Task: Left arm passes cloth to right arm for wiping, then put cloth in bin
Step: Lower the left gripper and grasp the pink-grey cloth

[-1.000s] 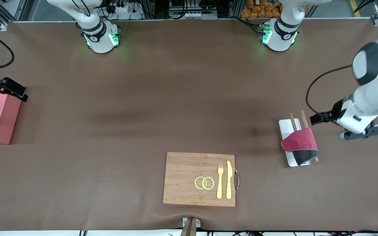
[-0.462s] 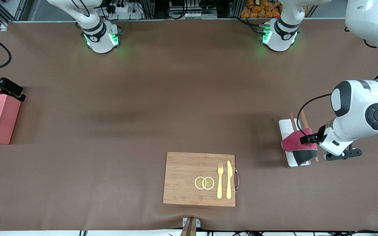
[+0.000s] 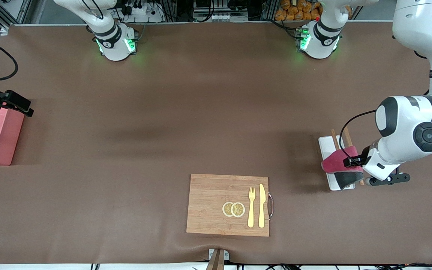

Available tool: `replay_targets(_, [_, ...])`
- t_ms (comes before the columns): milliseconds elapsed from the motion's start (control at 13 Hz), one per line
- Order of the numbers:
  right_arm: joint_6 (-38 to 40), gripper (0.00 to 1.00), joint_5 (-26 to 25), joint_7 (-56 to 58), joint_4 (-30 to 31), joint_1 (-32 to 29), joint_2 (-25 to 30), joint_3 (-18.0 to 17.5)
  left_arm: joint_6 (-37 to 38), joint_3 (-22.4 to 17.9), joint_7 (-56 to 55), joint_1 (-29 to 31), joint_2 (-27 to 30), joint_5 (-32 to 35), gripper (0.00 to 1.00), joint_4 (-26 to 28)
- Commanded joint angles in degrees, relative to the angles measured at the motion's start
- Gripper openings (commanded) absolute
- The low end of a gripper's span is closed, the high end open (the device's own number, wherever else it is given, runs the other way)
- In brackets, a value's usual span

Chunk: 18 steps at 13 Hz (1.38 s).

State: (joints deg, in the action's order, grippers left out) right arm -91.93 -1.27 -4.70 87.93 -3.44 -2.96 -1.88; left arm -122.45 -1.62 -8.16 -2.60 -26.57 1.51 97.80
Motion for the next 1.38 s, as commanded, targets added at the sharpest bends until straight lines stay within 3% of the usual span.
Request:
replay_targets(0, [0.70, 1.00, -0.23, -1.10, -0.30, 0.19, -0.82, -0.41, -0.86, 0.04, 2.71, 1.28, -0.94, 1.22, 0.63, -0.86])
replay_targets(538, [1.85, 1.00, -0.23, -1.19, -0.56, 0.02, -1.61, -0.41, -0.86, 0.13, 1.75, 0.76, -1.20, 0.60, 0.60, -1.29])
replay_targets(923, [1.76, 1.00, -0.14, -1.19, -0.74, 0.19, -1.70, -0.41, -0.86, 0.21, 1.57, 0.58, -1.90, 0.42, 0.51, -1.29])
replay_targets(1154, [1.76, 1.00, -0.14, -1.19, -0.74, 0.10, -1.70, -0.41, -0.86, 0.21, 1.57, 0.58, -1.82, 0.42, 0.37, -1.29])
replay_targets(1308, [1.76, 1.00, -0.14, -1.28, -0.74, -0.16, -1.79, -0.41, -0.86, 0.21, 1.57, 0.49, -1.73, 0.42, 0.22, -1.29])
